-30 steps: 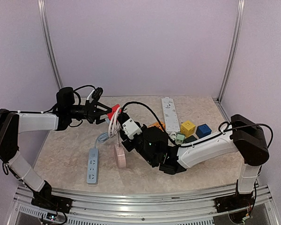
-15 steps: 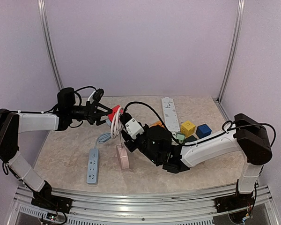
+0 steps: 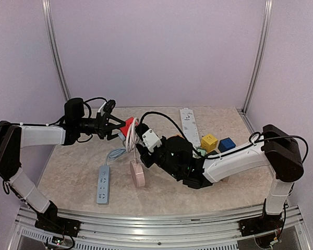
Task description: Pull the plug off the socket
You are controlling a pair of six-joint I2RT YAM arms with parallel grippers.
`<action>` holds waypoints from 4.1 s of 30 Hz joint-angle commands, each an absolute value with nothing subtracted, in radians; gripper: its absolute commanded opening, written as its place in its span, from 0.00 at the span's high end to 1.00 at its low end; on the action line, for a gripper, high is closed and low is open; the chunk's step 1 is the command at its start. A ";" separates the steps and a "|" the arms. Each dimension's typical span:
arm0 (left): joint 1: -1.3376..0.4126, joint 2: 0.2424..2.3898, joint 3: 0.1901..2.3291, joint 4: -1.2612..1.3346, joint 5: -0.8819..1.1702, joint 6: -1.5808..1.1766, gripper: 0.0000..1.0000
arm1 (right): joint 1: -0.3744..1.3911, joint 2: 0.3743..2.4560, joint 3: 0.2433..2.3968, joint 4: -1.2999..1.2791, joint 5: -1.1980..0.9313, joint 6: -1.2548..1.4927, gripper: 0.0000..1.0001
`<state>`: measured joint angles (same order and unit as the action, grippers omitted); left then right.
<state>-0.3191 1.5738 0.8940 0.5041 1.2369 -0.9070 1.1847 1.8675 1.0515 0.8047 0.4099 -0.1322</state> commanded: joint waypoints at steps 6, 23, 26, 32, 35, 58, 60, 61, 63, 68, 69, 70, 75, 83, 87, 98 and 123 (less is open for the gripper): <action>-0.286 1.525 0.884 0.592 1.217 -0.897 0.82 | 1.226 1.858 1.109 0.788 0.614 -0.054 1.00; -0.266 1.531 0.886 0.601 1.229 -0.912 0.82 | 1.237 1.871 1.148 0.735 0.714 -0.018 1.00; -0.267 1.531 0.903 0.561 1.241 -0.886 0.82 | 1.221 1.835 1.105 0.772 0.610 -0.027 1.00; -0.267 1.535 0.945 0.453 1.258 -0.819 0.82 | 1.204 1.794 1.055 0.789 0.371 -0.106 1.00; -0.268 1.531 0.956 0.414 1.256 -0.792 0.82 | 1.200 1.782 1.051 0.772 0.286 -0.133 1.00; -0.259 1.478 0.921 0.410 1.164 -0.763 0.82 | 1.198 1.795 1.103 0.644 0.610 0.185 1.00; -0.258 1.477 0.921 0.411 1.161 -0.762 0.82 | 1.197 1.800 1.112 0.624 0.627 0.212 1.00; -0.258 1.476 0.919 0.410 1.160 -0.762 0.82 | 1.197 1.802 1.118 0.614 0.636 0.223 1.00; -0.259 1.474 0.919 0.410 1.160 -0.760 0.82 | 1.197 1.805 1.127 0.595 0.654 0.238 1.00; -0.257 1.472 0.920 0.409 1.161 -0.759 0.82 | 1.197 1.800 1.137 0.574 0.671 0.244 1.00; -0.256 1.472 0.921 0.407 1.162 -0.758 0.82 | 1.197 1.798 1.129 0.589 0.662 0.229 1.00; -0.255 1.473 0.925 0.403 1.165 -0.756 0.82 | 1.198 1.794 1.118 0.612 0.645 0.206 1.00; -0.250 1.478 0.947 0.346 1.171 -0.724 0.82 | 1.210 1.761 1.039 0.746 0.404 -0.055 1.00; -0.251 1.486 0.953 0.335 1.173 -0.718 0.82 | 1.230 1.757 1.054 0.684 0.203 -0.219 1.00; -0.249 1.487 0.953 0.331 1.168 -0.716 0.82 | 1.231 1.764 1.058 0.695 0.255 -0.189 1.00; -0.228 1.463 0.944 0.334 1.151 -0.714 0.82 | 1.208 1.771 1.129 0.530 0.553 0.084 1.00; -0.225 1.469 0.948 0.319 1.149 -0.706 0.83 | 1.240 1.740 1.091 0.545 0.358 -0.145 1.00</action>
<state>-0.2993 1.5024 0.9073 0.2386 1.2003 -0.7448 1.2087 1.8088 1.1225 0.5068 0.4038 0.0200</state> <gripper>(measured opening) 0.614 0.355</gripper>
